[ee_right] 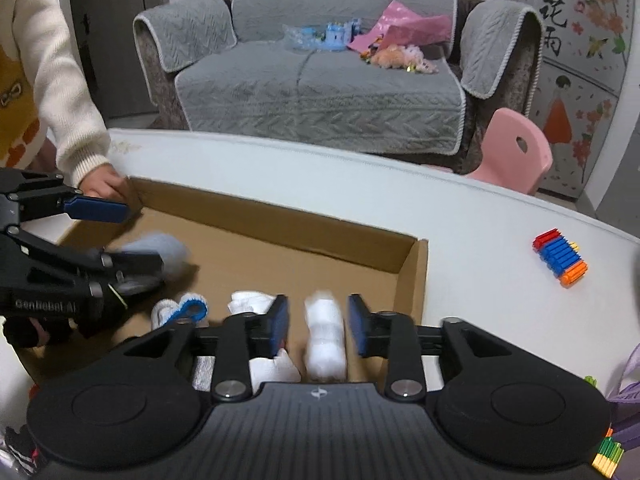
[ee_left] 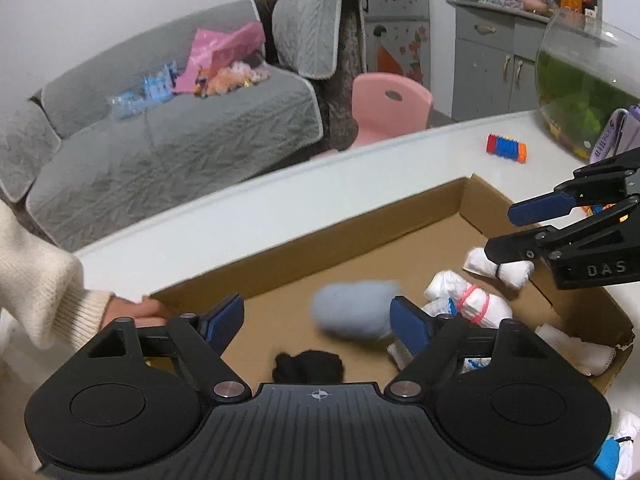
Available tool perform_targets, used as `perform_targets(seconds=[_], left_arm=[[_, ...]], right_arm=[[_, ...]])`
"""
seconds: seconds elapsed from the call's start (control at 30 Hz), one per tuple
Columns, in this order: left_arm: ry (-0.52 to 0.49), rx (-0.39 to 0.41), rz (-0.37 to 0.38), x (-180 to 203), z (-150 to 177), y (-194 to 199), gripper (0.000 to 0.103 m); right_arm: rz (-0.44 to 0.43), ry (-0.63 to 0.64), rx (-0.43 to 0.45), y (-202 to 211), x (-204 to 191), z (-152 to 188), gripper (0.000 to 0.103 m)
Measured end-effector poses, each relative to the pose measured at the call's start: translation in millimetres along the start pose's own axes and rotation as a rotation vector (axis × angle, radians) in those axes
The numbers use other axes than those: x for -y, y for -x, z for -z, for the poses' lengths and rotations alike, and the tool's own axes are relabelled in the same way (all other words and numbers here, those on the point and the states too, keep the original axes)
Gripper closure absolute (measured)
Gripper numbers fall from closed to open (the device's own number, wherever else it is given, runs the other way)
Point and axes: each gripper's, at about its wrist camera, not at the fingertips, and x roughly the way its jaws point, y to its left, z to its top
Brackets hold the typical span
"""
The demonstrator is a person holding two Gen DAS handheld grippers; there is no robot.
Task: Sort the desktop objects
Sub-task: 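Lower both held socks into the cardboard box and open both grippers, then grasp the orange plastic-wrapped bundle with the left gripper while the right grasps the white sock pair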
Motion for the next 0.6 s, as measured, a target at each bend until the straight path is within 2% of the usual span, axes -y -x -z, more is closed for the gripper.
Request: perform_targets(seconds=[0.13, 0.27, 0.47, 0.6], left_arm=[[-0.003, 0.032, 0.007, -3, 5, 25, 0.018], [0.022, 0.058, 0.029, -8, 25, 62, 0.018], [0.038, 0.093, 0.067, -9, 74, 128, 0.015], [0.055, 0.120, 0.099, 2, 114, 176, 0.013]], right_arm=[[-0.006, 0.032, 0.026, 20, -5, 2, 0.063], [-0.030, 0.067, 0.049, 57, -11, 19, 0.061], [-0.082, 0.091, 0.073, 110, -19, 71, 0.053], [-0.104, 0.095, 0.061, 126, -24, 100, 0.049]])
